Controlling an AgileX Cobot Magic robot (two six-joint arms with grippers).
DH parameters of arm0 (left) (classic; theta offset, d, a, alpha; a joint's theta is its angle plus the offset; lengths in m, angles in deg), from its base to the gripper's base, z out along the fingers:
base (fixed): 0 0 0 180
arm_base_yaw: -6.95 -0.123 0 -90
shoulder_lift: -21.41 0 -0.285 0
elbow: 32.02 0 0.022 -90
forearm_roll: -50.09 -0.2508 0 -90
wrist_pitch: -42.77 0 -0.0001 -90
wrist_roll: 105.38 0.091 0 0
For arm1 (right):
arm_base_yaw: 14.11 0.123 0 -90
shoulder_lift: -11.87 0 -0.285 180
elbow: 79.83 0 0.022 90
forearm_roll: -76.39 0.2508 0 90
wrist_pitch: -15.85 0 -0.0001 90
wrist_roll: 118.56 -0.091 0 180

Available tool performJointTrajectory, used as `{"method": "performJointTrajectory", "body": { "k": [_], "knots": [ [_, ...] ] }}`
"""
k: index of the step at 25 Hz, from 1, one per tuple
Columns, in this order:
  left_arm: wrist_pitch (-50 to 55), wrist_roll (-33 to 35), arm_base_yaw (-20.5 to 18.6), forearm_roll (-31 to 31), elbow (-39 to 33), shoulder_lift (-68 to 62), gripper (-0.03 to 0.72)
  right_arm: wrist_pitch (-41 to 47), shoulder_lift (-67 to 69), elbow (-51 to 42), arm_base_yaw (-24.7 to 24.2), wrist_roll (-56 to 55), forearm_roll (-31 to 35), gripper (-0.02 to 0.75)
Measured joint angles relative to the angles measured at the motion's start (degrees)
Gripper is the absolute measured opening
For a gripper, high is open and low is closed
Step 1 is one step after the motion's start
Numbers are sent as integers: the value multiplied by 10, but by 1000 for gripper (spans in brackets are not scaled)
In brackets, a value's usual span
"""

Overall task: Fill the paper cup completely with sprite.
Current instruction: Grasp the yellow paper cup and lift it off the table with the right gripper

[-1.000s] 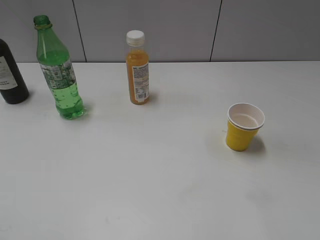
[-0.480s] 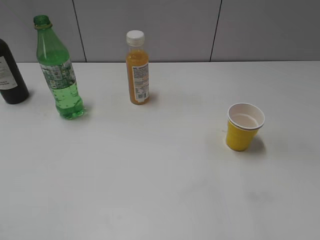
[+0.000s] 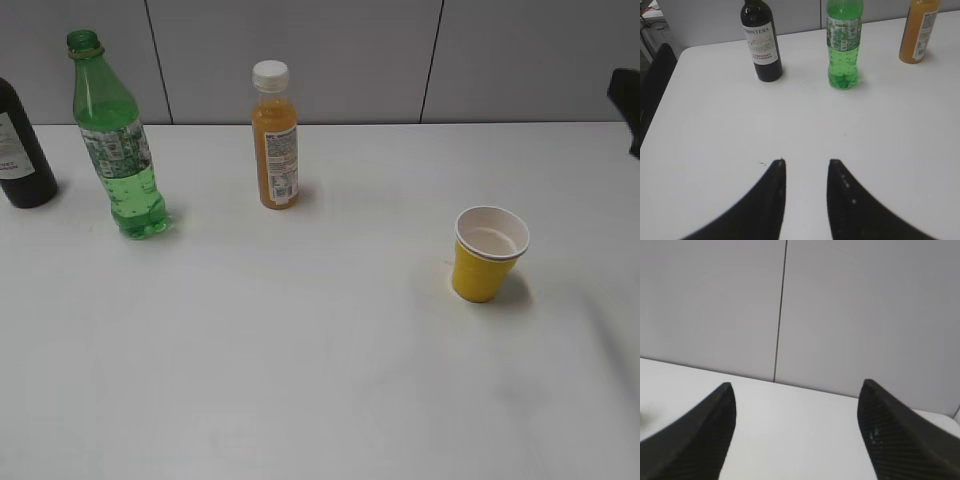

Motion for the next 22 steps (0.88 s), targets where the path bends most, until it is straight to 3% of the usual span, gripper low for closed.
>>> {"method": "performJointTrajectory", "body": {
  "k": [10,17,22],
  "knots": [
    [0,0,0,0,0,0,228,-185,112,-157,0,-55,-88,585],
    [0,0,0,0,0,0,228,-331,207,-190,0,-12,-81,596],
    [0,0,0,0,0,0,228,-362,285,-191,0,-8,-69,597]
  ]
}}
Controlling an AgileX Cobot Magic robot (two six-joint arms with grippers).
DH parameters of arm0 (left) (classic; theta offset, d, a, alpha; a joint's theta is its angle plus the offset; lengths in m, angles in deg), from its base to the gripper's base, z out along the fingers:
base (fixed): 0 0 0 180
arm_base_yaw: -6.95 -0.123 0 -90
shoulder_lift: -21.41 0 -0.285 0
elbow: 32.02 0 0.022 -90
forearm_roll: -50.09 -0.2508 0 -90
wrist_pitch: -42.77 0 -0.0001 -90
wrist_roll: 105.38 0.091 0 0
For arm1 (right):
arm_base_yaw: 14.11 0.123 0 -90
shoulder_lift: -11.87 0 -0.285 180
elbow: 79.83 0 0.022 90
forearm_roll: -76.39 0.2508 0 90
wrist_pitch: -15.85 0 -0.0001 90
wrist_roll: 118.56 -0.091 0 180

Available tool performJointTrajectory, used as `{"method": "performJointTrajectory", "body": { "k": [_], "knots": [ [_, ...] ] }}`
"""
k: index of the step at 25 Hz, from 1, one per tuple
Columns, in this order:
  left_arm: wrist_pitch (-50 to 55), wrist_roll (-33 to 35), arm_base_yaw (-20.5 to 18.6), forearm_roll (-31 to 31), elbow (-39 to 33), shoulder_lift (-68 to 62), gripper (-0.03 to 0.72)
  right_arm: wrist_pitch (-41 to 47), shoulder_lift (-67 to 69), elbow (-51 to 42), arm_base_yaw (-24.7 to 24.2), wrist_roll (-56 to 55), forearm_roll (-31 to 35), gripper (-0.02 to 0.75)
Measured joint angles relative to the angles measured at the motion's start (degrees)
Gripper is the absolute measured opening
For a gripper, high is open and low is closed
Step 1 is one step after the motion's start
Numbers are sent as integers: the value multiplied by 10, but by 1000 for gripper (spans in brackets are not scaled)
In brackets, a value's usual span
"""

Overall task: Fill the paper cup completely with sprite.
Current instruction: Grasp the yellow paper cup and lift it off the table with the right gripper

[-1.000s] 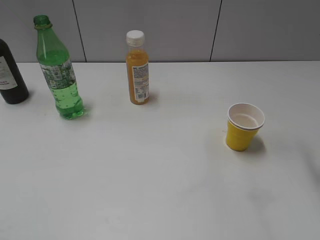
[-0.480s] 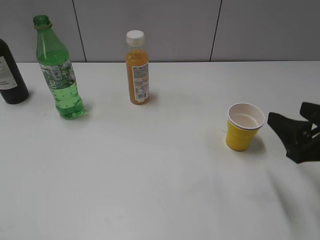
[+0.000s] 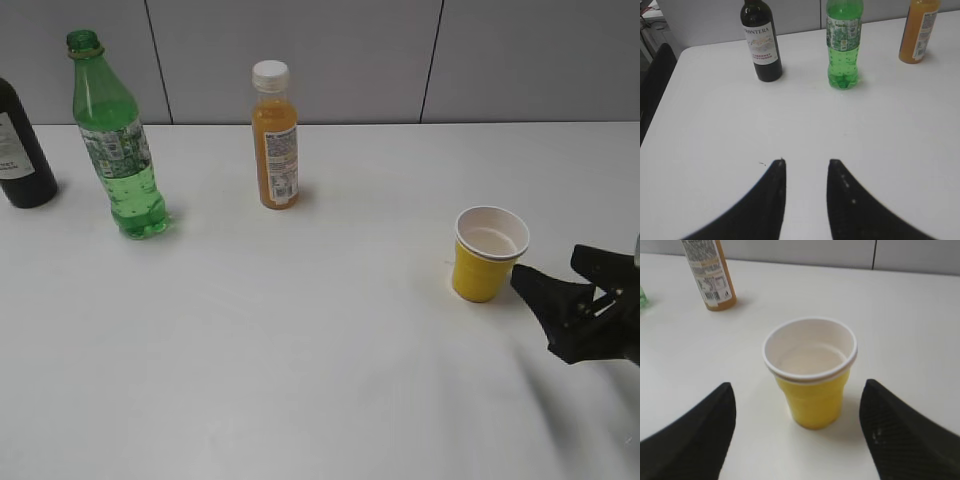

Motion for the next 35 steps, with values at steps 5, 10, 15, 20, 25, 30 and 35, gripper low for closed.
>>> {"method": "performJointTrajectory", "body": {
  "k": [5,10,15,20,25,30,35],
  "knots": [
    [0,0,0,0,0,0,228,-2,68,0,0,3,8,628],
    [0,0,0,0,0,0,228,-3,96,0,0,5,30,651],
    [0,0,0,0,0,0,228,-3,115,18,0,6,34,652],
    [0,0,0,0,0,0,228,-4,151,33,0,7,34,652],
    [0,0,0,0,0,0,228,-5,195,39,0,13,13,652],
    [0,0,0,0,0,0,228,-8,221,50,0,23,2,652],
    [0,0,0,0,0,0,228,-9,235,73,0,44,-9,652]
  ]
}}
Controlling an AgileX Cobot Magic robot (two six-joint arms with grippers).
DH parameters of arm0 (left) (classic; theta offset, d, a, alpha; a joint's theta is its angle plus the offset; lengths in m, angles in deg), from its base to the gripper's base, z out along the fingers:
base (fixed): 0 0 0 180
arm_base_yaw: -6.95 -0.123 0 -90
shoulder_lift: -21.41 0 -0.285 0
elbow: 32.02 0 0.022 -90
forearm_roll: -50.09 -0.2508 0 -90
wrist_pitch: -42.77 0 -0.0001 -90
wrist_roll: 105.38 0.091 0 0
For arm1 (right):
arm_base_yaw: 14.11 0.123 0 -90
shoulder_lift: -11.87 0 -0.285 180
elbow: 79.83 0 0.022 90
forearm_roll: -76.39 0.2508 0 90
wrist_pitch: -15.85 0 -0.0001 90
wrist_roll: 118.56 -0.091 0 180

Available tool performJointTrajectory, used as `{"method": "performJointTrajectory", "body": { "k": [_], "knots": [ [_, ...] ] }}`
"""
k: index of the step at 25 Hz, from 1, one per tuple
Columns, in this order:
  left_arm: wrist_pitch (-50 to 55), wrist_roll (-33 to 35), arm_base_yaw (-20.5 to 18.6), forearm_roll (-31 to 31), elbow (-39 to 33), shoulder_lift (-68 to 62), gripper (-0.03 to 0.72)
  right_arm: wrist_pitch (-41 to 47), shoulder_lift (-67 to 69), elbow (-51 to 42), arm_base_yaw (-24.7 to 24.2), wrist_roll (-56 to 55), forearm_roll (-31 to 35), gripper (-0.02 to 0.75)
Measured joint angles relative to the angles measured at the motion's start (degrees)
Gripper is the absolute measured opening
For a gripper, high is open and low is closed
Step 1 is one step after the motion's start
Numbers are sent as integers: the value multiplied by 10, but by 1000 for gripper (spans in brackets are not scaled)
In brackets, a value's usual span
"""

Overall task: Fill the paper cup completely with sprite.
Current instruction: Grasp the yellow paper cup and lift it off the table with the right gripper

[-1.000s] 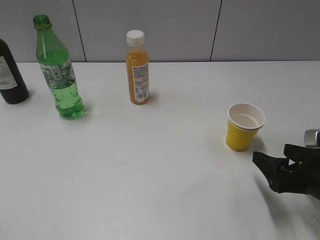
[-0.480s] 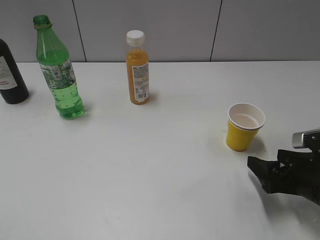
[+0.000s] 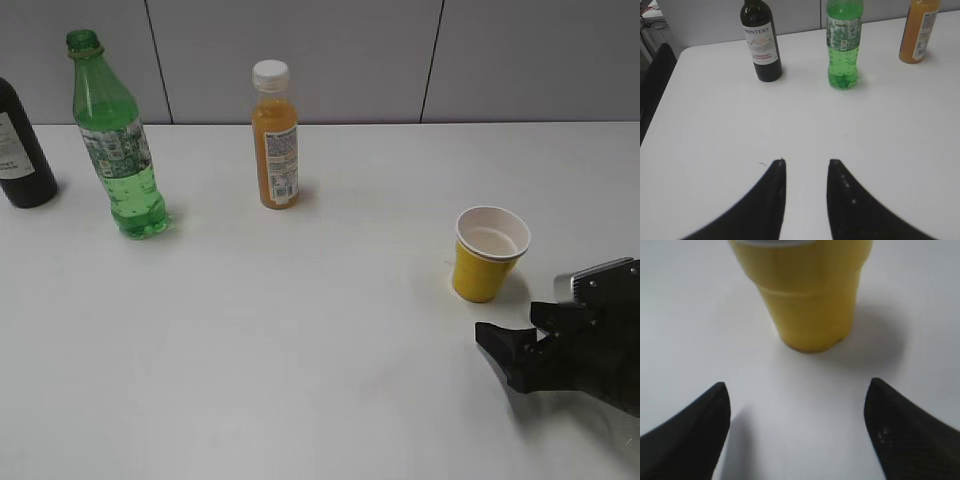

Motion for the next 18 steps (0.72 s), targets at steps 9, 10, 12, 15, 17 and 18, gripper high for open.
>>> {"method": "performJointTrajectory", "body": {
  "k": [9,10,12,15,17,18],
  "knots": [
    [0,0,0,0,0,0,229,-27,46,43,0,17,-5,647],
    [0,0,0,0,0,0,229,-31,51,46,0,18,-7,647],
    [0,0,0,0,0,0,229,-39,59,50,0,20,-13,647],
    [0,0,0,0,0,0,230,-47,70,61,0,26,-23,644],
    [0,0,0,0,0,0,232,-52,79,69,0,29,-26,642],
    [0,0,0,0,0,0,232,-56,84,74,0,32,-27,639]
  ]
}}
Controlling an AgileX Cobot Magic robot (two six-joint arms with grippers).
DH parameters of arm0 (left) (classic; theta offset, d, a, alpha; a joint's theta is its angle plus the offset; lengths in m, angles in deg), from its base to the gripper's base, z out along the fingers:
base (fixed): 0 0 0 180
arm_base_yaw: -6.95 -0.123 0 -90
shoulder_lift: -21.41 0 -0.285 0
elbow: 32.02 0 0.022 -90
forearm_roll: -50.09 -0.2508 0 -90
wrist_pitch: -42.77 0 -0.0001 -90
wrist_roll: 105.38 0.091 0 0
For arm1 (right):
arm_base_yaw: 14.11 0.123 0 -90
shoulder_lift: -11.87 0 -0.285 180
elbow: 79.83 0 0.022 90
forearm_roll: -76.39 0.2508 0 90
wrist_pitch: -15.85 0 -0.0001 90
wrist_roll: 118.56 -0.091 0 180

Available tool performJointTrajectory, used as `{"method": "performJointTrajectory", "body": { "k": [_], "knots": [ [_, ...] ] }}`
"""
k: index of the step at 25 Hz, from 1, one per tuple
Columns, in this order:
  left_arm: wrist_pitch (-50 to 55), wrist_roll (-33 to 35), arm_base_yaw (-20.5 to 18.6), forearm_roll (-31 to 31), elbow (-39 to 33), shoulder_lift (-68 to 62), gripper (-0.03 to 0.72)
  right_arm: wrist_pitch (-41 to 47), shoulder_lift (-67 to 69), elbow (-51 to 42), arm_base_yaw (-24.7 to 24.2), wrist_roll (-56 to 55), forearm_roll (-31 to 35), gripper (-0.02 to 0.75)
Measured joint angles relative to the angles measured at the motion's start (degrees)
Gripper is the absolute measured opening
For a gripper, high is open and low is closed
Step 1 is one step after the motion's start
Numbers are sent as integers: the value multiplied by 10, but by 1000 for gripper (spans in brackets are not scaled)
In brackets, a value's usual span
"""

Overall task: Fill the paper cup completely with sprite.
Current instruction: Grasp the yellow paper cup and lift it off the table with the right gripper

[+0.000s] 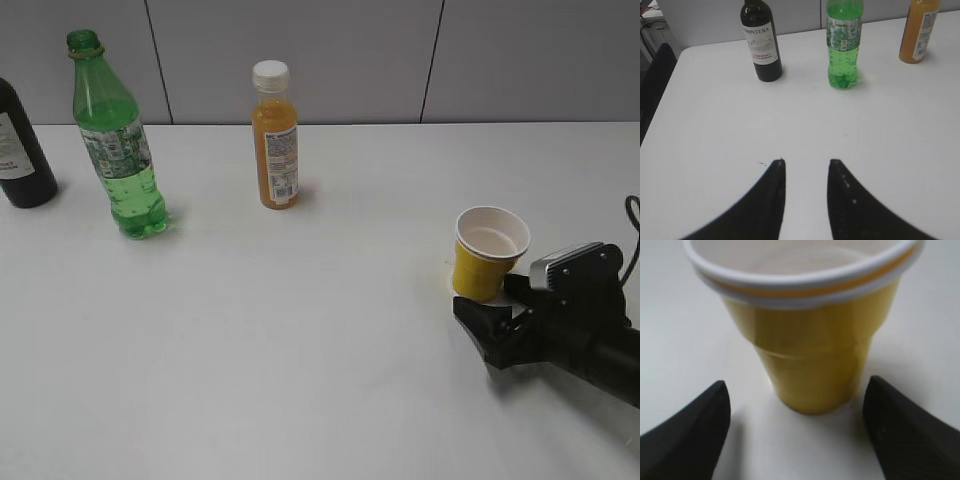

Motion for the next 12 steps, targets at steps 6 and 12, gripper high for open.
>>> {"method": "performJointTrajectory", "body": {
  "k": [6,12],
  "knots": [
    [0,0,0,0,0,0,232,-15,22,28,0,0,-5,636],
    [0,0,0,0,0,0,234,-2,28,61,0,0,-5,632]
  ]
}}
